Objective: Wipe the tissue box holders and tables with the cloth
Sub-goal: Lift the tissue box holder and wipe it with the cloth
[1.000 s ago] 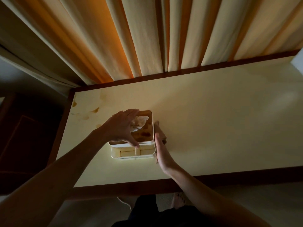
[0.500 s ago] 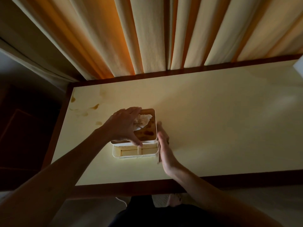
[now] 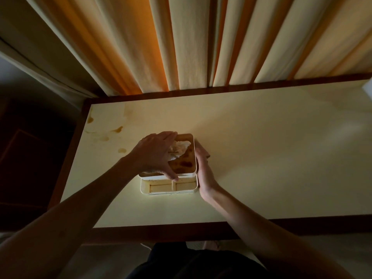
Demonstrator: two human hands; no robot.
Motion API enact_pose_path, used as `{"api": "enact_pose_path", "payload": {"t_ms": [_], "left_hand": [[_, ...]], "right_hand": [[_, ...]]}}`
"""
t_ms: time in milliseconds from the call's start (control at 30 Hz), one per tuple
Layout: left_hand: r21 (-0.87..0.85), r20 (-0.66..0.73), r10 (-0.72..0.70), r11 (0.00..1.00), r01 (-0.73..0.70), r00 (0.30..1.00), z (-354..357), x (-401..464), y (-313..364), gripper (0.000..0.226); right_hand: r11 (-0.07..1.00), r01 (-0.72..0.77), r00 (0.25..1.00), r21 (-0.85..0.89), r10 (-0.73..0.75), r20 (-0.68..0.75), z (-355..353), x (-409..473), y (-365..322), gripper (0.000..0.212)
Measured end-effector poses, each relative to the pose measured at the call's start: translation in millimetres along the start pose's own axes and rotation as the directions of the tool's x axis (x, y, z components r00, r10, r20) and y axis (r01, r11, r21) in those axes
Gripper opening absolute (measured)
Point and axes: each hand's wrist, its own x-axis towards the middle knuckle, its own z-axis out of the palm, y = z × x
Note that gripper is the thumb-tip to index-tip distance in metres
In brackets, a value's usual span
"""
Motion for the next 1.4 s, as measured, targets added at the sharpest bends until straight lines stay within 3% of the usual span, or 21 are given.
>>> {"api": "enact_pose_path", "payload": {"t_ms": [100,167,267,400,633,700,767,867,967,1067,1300,1400], "left_hand": [[0.023,0.003,0.004,1.000,-0.004,1.000,1.5,0.8,-1.9,0.141],[0.025,0.014,0.010,1.000,-0.011,1.000,0.2,0.9,-2.7,0.141],[0.046,0.060,0.042,0.998,-0.044,0.997,-4.9,3.4,-7.0,0.141],[0.093,0.136,0.130,0.985,-0.144,0.982,-14.2,13.5,-16.5,0.143],[0.385,0.266,0.142,0.891,-0.240,0.953,-34.7,27.7,-11.8,0.144],[0.304,0.287,0.088,0.936,-0.178,0.954,-38.0,27.4,-7.0,0.146],[0.058,0.233,-0.001,0.998,-0.012,0.972,-39.9,26.6,-3.0,0.146],[-0.197,0.107,-0.198,0.956,0.216,0.974,-37.0,27.5,7.7,0.142],[-0.253,0.103,-0.325,0.905,0.341,0.940,-26.8,26.7,23.1,0.144],[-0.188,0.097,-0.372,0.904,0.385,0.923,-13.1,29.3,29.3,0.147],[0.000,0.113,-0.304,0.952,0.306,0.946,-17.0,34.6,28.5,0.143],[0.062,0.095,-0.164,0.985,0.159,0.982,-16.0,31.9,25.3,0.140]], "right_hand": [[0.997,-0.070,0.995,0.013,0.070,-0.075,-7.2,-17.6,23.1,0.063],[0.976,-0.144,0.979,0.162,0.164,-0.122,-12.3,-29.5,31.3,0.045],[0.828,-0.152,0.974,0.539,0.218,-0.061,-27.4,-43.4,20.4,0.039],[0.631,-0.185,0.972,0.753,0.229,0.047,-56.1,-54.6,4.0,0.048],[0.566,-0.073,0.988,0.821,0.155,-0.019,-82.6,-49.7,3.7,0.057],[0.545,-0.069,0.990,0.836,0.141,-0.010,-89.8,-47.8,3.6,0.058],[0.530,-0.072,0.991,0.845,0.136,-0.001,-94.8,-44.6,5.1,0.060],[0.518,-0.079,0.989,0.852,0.148,0.002,-98.7,-41.3,4.9,0.065],[0.524,-0.082,0.985,0.848,0.173,-0.011,-98.1,-40.8,3.0,0.069],[0.535,-0.079,0.982,0.841,0.187,-0.027,-98.4,-40.3,0.5,0.072],[0.514,-0.049,0.982,0.856,0.180,-0.052,-102.1,-40.1,-4.2,0.071],[0.505,-0.043,0.982,0.862,0.180,-0.056,-103.3,-41.2,-3.5,0.073]]}}
